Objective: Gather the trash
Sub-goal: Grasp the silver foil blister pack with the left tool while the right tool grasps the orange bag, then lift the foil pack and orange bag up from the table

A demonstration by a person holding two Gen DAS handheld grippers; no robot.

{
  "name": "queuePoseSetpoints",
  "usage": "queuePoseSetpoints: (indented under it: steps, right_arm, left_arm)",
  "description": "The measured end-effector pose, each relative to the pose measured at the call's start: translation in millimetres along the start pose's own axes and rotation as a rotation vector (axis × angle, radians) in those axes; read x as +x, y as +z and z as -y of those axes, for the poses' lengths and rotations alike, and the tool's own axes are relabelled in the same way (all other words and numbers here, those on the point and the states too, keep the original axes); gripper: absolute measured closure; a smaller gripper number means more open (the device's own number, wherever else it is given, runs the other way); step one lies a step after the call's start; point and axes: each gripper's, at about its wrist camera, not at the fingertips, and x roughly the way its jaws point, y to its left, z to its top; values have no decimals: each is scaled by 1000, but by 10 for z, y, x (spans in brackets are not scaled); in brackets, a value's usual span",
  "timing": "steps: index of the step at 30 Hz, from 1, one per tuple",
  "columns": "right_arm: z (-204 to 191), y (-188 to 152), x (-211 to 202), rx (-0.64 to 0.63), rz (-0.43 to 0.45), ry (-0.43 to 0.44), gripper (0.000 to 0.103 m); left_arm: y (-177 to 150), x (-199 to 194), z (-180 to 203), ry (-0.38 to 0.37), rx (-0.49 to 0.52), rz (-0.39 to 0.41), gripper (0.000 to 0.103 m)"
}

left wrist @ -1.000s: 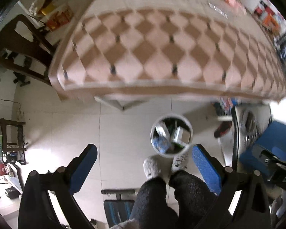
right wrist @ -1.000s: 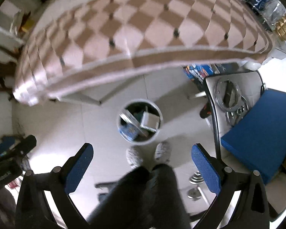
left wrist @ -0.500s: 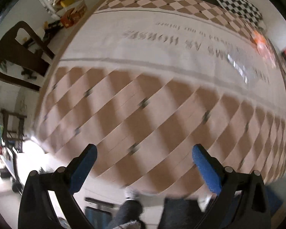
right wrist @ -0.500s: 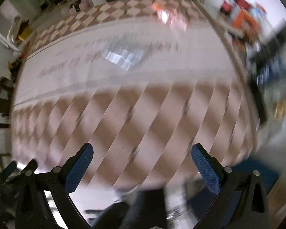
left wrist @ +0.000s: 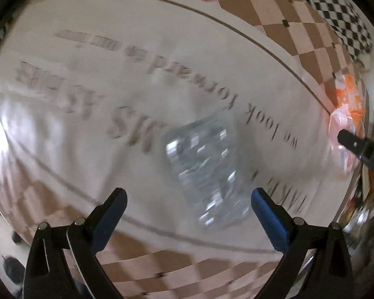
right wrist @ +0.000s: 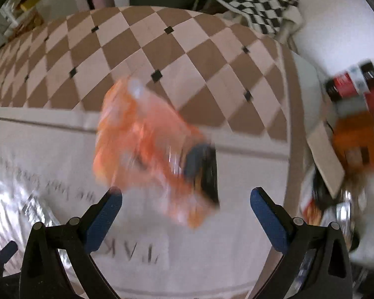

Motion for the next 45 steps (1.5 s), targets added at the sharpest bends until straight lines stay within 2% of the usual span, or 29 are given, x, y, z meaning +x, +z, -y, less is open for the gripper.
queuePoseSetpoints:
  steps: [3,4,5,7,8,11,14,17,20,22,25,27,28,31,32,36,43,44,45]
  right_arm:
    - [-9,162,154,-23,-17,37,13]
    - [-1,188,194,-24,-22,52,23]
    - [9,214,234,-23,-29,73,35]
    - [28,243,297,-9,-40,115,43]
    - [41,240,309,-2,-38,133,50]
    - [45,228,291,9,-29,164,59]
    - [32,102,245,27,-48,209,61]
    - [19,-144,204,46,-82,267,61]
    - [17,-468,237,101,-145,339,61]
    - [12,-725,240,142,-165,370,61]
    - [15,-915,247,193,-174,382,58]
    - [31,-986,260,232,-176,394,55]
    - [41,-1018,275,244,-177,390,53]
    - [36,-1093,305,258,-173,383,54]
    - [29,-1109,297,256,-164,379,56]
    - [-27,-1193,195,248,-129,383,64]
    - [-97,-1447,-62,275,-74,415,66]
    - [-127,-1492,-110,275,-65,422,66]
    - [-159,-1547,-165,275,-55,428,66]
  left_arm:
    - [137,130,64,4,-56,-23,3]
    - [160,149,73,23,-68,-19,12]
    - [167,149,76,46,-76,-13,17]
    - [152,143,67,82,-81,7,24]
    - [126,133,56,100,-73,22,31]
    - [49,123,38,117,-10,50,35]
    - [-38,138,101,160,127,71,36]
    - [-166,119,64,241,321,121,36]
    - [-296,158,-95,276,417,131,36]
    - [-349,163,-208,266,431,136,36]
    - [-387,183,-355,237,421,134,33]
    - [-355,177,-466,209,397,128,33]
    - [-225,189,-559,199,391,126,33]
    - [-238,154,-712,171,388,127,40]
    - [-253,152,-729,172,392,133,46]
    - [-388,95,-487,174,420,162,46]
    - [-653,-278,-706,138,438,236,46]
    - [-704,-355,-761,130,442,255,49]
    - [-759,-427,-819,121,448,271,61]
